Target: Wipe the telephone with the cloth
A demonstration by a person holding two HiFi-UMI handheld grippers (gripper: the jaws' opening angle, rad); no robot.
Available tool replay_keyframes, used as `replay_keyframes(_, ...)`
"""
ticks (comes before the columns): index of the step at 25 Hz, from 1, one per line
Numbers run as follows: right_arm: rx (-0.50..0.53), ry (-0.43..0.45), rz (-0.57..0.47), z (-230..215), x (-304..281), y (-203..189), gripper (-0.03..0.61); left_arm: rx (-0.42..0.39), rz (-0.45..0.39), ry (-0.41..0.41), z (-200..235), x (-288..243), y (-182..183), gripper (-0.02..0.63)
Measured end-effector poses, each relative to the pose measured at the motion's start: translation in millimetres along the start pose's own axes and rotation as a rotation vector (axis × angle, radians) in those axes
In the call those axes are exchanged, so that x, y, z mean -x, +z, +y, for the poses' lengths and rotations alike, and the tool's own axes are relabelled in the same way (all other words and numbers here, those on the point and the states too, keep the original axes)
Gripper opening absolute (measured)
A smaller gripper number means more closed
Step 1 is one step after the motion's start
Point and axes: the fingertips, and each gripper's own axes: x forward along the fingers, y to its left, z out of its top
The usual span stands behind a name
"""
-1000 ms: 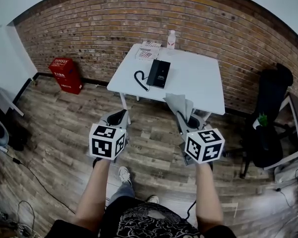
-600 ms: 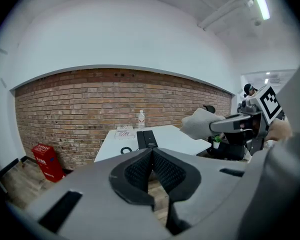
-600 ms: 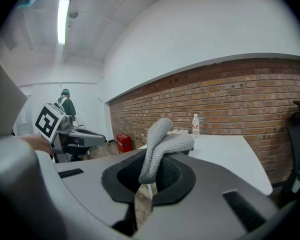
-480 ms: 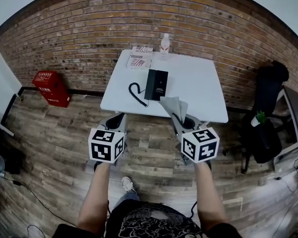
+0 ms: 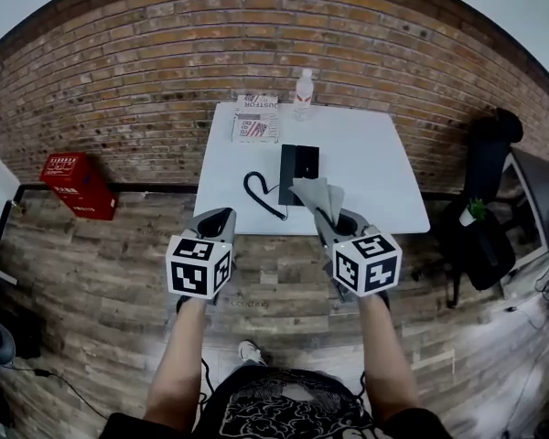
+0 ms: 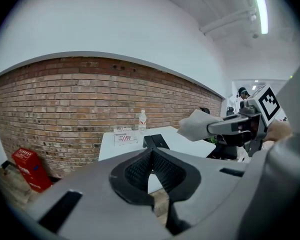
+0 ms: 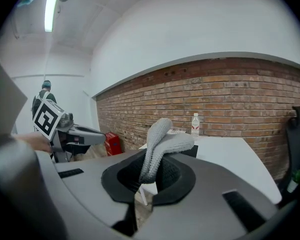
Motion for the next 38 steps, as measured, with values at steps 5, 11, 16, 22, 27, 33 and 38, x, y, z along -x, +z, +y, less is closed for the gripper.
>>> replay_keyframes(5,0.005,-0.024,0.014,8,-29,9,0.011,-0.013,0.014,-0.037,26,-16,-4,0.006)
replay_keyframes(11,0.017,-0.054,0.028,13,-49,13,0.011,-0.001,0.03,-0.072,46,-26,-14,0.006)
replay_keyframes(16,0.015,-0.065,0.031,8,-66,13,0.011,0.008,0.035,-0.077,59,-32,-20,0.006)
replay_keyframes(22,0.04,-0.058,0.036,-9,-90,18,0.011,0.014,0.031,-0.063,68,-47,-18,0.006)
replay_keyframes(27,0.053,-0.039,0.037,-32,-117,21,0.011,0.012,0.03,-0.037,77,-71,-11,0.006)
replay_keyframes(33,0.05,-0.003,0.056,-72,-158,23,0.011,0.022,0.05,0.001,88,-115,-1,0.006)
replay_keyframes(38,0.052,0.026,0.091,-107,-192,19,0.011,0.041,0.068,0.024,94,-154,6,0.006)
